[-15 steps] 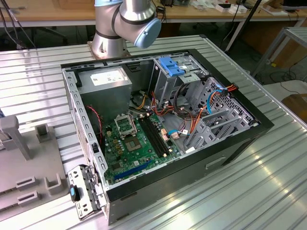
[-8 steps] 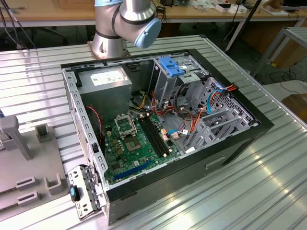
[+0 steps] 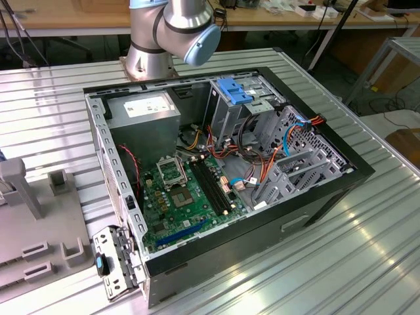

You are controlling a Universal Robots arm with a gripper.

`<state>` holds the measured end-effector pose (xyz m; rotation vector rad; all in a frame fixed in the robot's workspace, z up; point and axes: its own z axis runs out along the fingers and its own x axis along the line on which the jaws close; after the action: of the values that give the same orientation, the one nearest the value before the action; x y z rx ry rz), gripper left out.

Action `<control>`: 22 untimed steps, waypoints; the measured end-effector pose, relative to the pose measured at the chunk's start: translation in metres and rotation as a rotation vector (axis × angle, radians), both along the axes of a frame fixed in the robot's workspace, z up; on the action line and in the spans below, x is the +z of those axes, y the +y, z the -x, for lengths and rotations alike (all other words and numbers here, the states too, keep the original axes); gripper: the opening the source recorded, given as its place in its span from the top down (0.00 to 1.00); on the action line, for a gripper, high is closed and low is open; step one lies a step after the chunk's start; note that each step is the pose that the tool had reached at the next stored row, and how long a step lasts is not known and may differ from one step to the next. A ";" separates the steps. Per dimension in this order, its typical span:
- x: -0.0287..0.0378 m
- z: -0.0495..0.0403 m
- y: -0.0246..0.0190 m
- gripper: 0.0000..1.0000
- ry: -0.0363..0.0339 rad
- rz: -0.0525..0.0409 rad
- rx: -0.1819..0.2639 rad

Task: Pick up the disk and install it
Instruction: 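Pick up the disk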

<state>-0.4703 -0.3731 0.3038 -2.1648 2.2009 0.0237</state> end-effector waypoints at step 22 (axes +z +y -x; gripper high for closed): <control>0.0247 0.0000 0.0002 0.63 -0.0005 0.0067 0.000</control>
<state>-0.4703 -0.3728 0.3285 -2.1680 2.2039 0.0158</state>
